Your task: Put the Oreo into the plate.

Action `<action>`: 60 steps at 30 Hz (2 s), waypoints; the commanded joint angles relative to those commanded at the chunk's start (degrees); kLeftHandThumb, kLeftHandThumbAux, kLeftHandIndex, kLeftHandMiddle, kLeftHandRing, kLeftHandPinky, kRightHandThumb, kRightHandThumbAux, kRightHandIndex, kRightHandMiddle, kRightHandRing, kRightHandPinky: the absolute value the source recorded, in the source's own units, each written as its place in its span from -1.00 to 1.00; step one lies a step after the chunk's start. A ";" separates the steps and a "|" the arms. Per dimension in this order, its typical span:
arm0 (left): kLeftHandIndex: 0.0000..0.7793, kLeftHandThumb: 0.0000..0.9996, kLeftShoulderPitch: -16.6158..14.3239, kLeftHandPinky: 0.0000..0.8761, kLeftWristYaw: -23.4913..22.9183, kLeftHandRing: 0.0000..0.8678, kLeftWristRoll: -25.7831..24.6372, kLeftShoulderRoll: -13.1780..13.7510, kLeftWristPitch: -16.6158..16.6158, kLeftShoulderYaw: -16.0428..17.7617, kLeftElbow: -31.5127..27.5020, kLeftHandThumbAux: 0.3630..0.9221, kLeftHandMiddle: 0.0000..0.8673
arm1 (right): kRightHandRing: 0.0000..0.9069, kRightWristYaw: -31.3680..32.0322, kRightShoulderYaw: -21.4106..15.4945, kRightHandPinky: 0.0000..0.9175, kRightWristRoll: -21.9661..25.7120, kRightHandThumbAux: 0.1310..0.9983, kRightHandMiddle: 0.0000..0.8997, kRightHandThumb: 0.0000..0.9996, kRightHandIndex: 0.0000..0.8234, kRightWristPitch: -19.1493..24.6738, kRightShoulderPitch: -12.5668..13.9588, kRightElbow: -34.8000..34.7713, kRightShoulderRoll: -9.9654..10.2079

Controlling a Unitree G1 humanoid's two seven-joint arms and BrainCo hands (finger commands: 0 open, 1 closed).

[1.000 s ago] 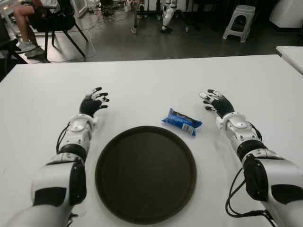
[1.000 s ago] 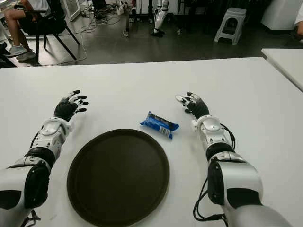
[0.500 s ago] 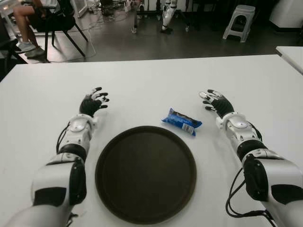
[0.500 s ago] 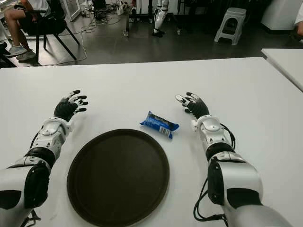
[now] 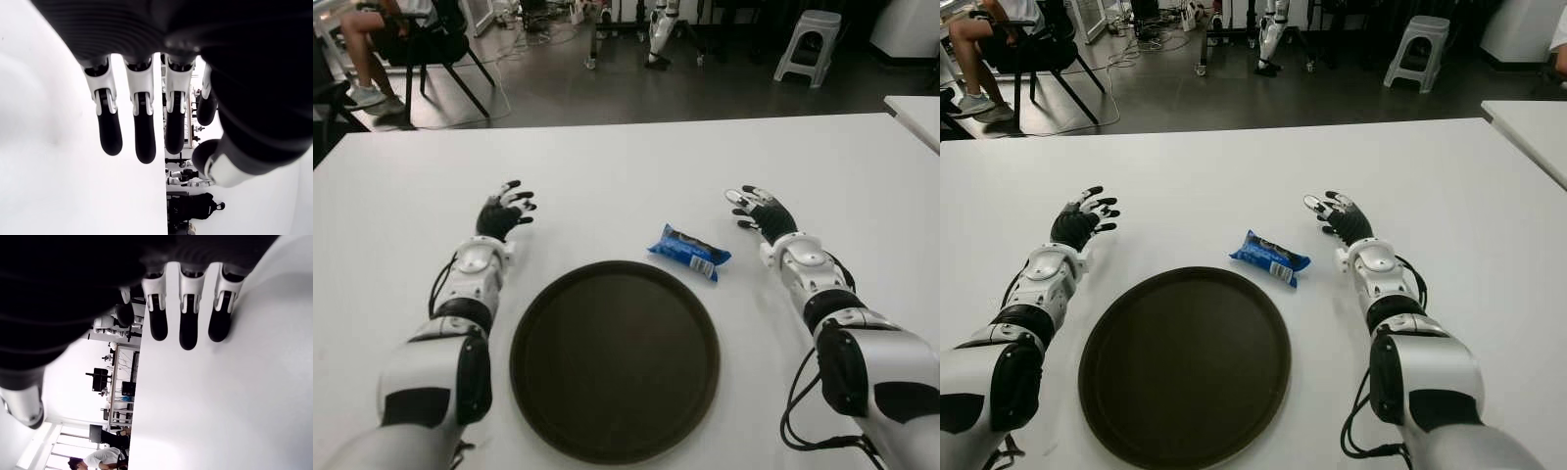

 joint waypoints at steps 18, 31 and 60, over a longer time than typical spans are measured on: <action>-0.65 -0.07 0.66 -0.27 2.27 -0.32 2.19 0.39 -2.21 -1.66 0.15 0.11 -0.39 | -0.55 0.29 -0.26 -0.50 0.03 0.16 -0.56 -0.60 -0.75 -0.78 0.09 -0.12 0.17; -0.65 0.00 0.77 -0.28 1.89 -0.33 1.91 0.41 -2.93 -1.38 0.29 0.03 -0.40 | -0.57 0.30 -0.38 -0.53 0.13 0.07 -0.58 -0.71 -0.78 -0.89 0.05 -0.14 0.25; -0.68 -0.26 0.99 -0.24 1.94 -0.33 2.02 0.40 -3.43 -0.99 0.38 -0.03 -0.40 | -0.56 0.15 -0.40 -0.52 0.12 -0.02 -0.58 -0.77 -0.79 -0.15 -0.09 -0.12 0.25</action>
